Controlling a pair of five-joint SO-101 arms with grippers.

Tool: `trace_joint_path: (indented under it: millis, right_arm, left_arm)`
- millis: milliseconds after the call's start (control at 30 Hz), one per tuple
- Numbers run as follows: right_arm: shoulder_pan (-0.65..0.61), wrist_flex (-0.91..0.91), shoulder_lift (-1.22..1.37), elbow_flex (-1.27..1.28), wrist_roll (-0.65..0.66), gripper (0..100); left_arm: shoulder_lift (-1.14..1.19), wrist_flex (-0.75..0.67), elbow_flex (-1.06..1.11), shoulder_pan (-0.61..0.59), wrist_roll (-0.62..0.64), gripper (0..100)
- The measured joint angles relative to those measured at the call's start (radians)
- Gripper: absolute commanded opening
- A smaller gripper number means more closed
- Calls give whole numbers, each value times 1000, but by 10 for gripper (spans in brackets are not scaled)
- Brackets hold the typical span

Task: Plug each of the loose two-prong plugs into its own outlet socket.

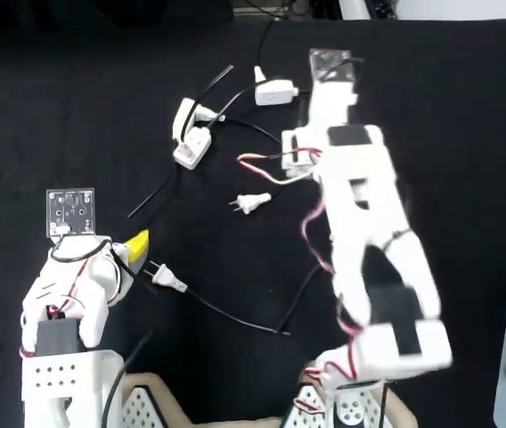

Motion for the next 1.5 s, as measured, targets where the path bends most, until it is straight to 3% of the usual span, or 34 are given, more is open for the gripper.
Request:
trace_joint_path:
  millis: [133, 267, 400, 700, 1167, 1500]
  right_arm:
    - [-3, 2, -176, 71, 3, 12]
    - [-28, 2, -338, 137, 104, 11]
    - [-103, 2, -497, 178, 224, 11]
    - [-334, 78, -726, 186, 344, 11]
    - [-506, 129, -445, 265, 660, 11]
    - [-508, -44, -143, 319, 842, 11]
  left_arm:
    - [0, 0, 0, 0, 0, 310]
    - [0, 0, 0, 0, 0, 310]
    - [0, 0, 0, 0, 0, 310]
    - [0, 0, 0, 0, 0, 310]
    - [0, 0, 0, 0, 0, 310]
    - [0, 0, 0, 0, 0, 310]
